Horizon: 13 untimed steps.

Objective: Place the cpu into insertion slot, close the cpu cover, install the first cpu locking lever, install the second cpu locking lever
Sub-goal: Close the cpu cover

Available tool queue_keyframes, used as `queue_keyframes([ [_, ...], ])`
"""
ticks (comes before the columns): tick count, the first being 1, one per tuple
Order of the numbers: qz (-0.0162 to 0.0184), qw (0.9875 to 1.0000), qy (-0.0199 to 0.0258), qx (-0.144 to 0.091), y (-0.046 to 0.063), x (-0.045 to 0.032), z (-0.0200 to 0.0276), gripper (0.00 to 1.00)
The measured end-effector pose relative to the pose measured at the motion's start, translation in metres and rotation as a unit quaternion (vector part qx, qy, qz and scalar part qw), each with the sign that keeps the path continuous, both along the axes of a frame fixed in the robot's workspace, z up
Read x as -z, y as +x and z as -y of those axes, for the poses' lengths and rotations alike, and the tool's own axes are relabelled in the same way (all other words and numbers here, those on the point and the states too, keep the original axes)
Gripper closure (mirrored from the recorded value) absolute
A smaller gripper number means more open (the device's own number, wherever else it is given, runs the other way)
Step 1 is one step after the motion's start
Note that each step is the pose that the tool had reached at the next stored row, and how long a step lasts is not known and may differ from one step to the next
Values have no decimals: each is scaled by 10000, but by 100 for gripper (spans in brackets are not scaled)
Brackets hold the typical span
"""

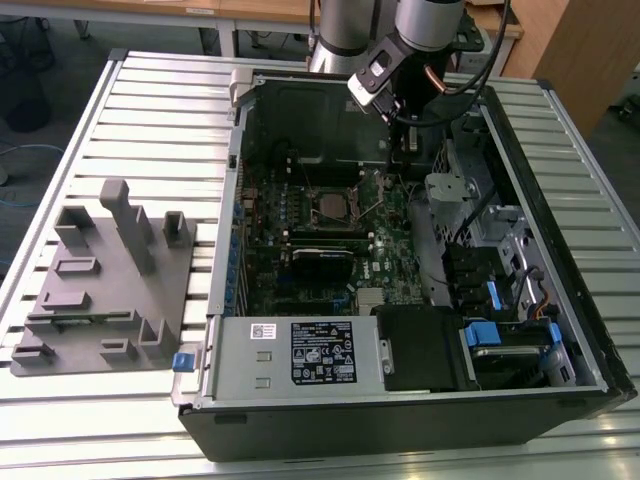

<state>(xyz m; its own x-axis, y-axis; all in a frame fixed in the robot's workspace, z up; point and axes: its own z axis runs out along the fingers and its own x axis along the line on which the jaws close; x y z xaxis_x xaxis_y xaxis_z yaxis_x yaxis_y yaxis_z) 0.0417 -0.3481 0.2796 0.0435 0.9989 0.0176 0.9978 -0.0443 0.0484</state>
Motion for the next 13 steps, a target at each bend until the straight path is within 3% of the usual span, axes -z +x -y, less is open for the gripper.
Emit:
queue_keyframes([
  [11, 0, 10000, 0, 0, 78, 7, 0, 90],
  [12, 0, 10000, 0, 0, 78, 94, 0, 90],
  [13, 0, 10000, -1, 0, 78, 97, 0, 90],
])
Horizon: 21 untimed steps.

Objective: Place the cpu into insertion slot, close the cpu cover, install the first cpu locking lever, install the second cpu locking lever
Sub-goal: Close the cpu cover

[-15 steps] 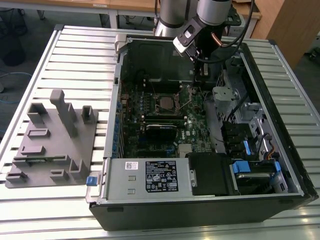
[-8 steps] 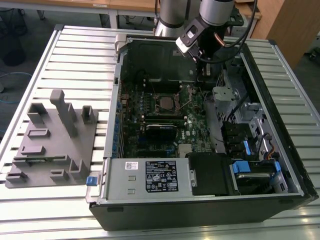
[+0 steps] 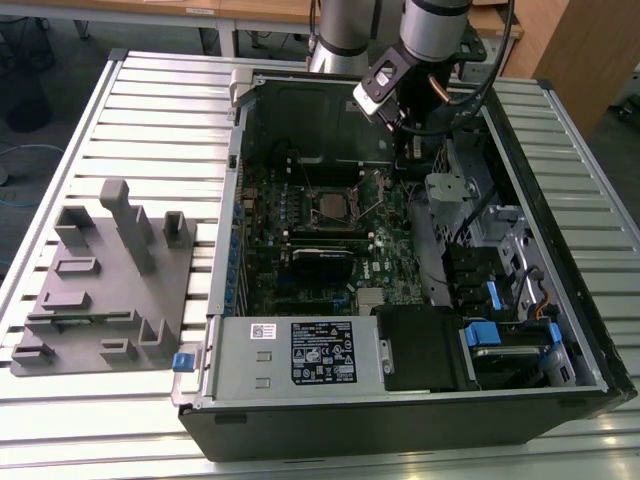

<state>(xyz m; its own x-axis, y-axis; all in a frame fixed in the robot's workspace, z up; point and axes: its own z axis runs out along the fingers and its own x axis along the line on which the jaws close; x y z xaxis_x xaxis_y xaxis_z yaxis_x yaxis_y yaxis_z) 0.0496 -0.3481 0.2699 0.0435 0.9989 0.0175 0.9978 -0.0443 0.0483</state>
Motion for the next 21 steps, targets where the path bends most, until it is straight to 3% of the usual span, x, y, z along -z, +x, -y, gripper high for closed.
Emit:
queue_keyframes([
  [21, 0, 10000, 0, 0, 0, 61, 0, 90],
])
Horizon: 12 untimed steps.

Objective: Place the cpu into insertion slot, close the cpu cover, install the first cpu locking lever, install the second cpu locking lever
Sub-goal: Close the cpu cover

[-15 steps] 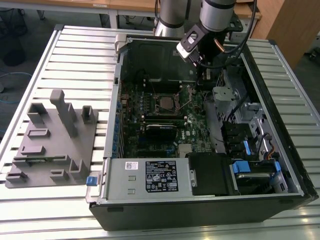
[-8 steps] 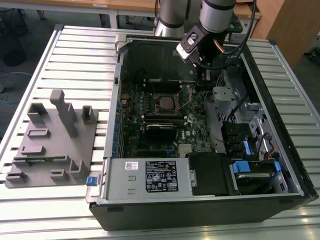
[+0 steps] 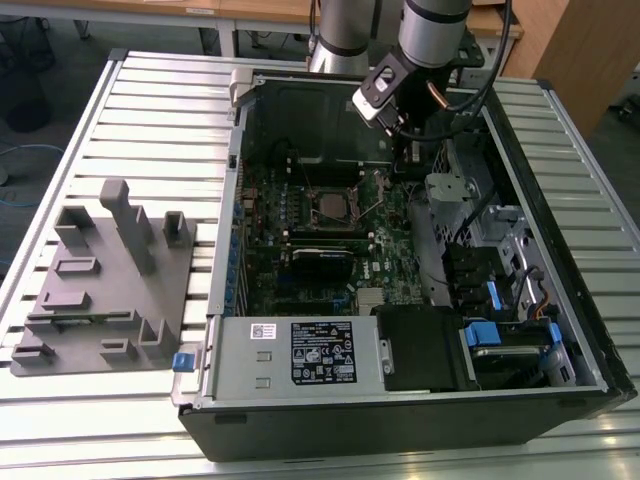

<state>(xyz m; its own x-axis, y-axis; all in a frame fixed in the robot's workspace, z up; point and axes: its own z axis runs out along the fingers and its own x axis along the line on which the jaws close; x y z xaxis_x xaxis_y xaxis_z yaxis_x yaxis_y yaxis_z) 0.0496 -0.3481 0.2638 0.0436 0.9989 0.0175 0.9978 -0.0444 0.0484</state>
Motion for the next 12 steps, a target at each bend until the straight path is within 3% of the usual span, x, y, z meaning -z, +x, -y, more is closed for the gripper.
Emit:
queue_keyframes([
  [12, 0, 10000, 0, 0, 0, 35, 0, 90],
])
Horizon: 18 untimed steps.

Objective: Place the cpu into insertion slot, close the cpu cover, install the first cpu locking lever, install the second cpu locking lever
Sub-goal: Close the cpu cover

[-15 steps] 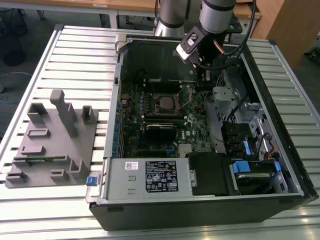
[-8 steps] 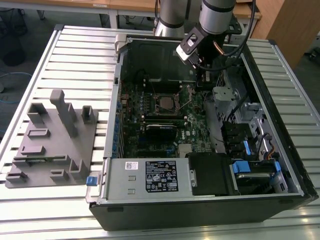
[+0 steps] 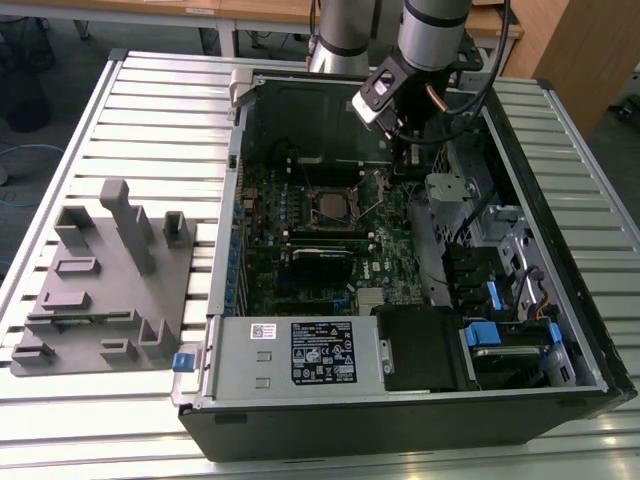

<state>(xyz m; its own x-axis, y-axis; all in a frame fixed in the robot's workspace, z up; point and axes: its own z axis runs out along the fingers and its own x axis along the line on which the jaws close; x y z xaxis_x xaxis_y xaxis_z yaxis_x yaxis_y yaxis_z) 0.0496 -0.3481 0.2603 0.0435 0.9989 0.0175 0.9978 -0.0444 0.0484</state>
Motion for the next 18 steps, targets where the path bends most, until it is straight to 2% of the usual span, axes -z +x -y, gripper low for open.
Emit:
queue_keyframes([
  [18, 0, 10000, 0, 0, 0, 36, -5, 90],
])
